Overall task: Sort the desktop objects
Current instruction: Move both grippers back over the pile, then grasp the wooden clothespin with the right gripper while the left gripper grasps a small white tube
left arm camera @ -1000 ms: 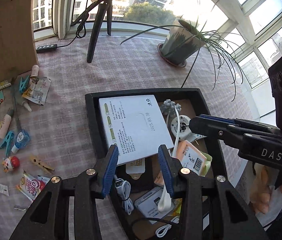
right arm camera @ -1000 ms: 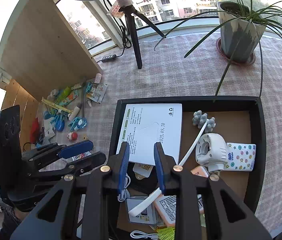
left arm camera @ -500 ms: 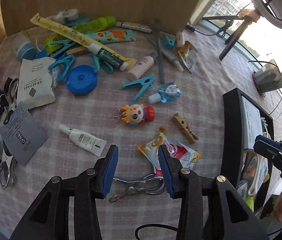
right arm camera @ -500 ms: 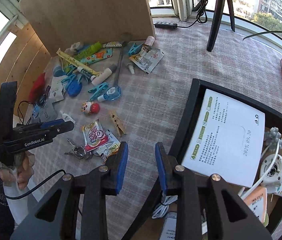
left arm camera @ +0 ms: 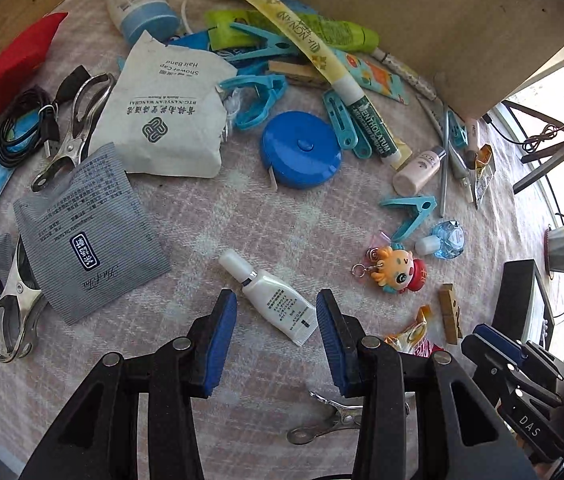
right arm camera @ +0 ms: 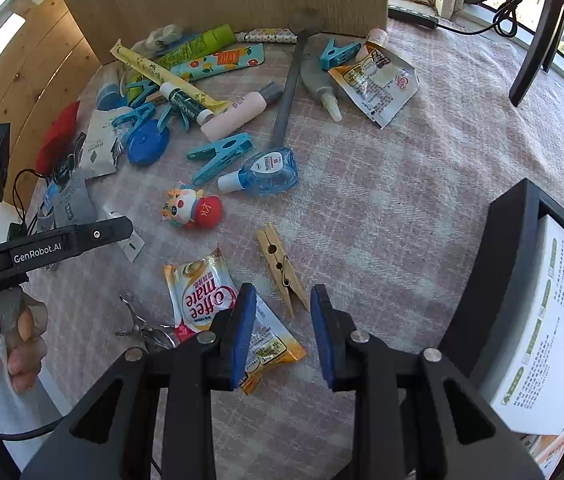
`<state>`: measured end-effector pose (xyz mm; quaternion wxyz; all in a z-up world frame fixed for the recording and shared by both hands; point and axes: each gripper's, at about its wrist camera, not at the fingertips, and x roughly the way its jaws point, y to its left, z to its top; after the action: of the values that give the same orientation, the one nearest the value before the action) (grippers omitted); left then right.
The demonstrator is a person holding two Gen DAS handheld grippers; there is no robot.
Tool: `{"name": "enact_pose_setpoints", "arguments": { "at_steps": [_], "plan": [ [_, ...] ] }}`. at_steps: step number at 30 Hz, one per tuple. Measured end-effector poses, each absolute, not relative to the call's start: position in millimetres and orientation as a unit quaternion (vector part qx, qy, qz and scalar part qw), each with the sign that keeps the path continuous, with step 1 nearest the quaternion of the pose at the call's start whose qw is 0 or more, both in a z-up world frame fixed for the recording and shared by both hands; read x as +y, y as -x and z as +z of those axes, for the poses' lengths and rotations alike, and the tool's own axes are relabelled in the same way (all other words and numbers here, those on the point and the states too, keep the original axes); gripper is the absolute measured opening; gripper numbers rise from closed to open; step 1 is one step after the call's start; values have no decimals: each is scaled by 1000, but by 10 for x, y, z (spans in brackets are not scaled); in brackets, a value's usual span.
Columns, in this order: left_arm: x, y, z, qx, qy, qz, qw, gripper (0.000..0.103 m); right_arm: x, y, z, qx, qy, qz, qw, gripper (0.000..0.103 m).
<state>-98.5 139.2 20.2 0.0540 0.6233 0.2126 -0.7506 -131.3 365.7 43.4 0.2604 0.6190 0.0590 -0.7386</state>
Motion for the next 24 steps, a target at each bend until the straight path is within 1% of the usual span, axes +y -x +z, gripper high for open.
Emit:
{"name": "enact_pose_setpoints", "arguments": {
  "at_steps": [5, 9, 16, 17, 20, 21, 23, 24],
  "plan": [
    [1621, 1051, 205, 150, -621, -768, 45, 38, 3565, 1350, 358, 78, -619, -739, 254, 28],
    [1783, 1056, 199, 110, -620, -777, 29, 32, 3532, 1380, 262, 82, -625, -736, 248, 28],
    [2029, 945, 178, 26, -602, -798, 22, 30, 3477, 1359, 274, 96, -612, -745, 248, 28],
    [2058, 905, 175, 16, -595, -804, 23, 30, 3466, 1355, 275, 97, -610, -746, 247, 27],
    [2091, 774, 170, 17, -576, -817, 27, 23, 3522, 1319, 287, 83, -603, -758, 234, 15],
    [2092, 731, 169, 19, -572, -820, 30, 15, 3561, 1311, 290, 68, -604, -760, 231, 13],
    [2075, 643, 164, 31, -570, -820, 32, 4, 3653, 1299, 285, 27, -608, -760, 229, 13],
    [2059, 610, 163, 40, -572, -819, 31, 4, 3685, 1290, 287, 14, -609, -760, 227, 13]
  ]
}}
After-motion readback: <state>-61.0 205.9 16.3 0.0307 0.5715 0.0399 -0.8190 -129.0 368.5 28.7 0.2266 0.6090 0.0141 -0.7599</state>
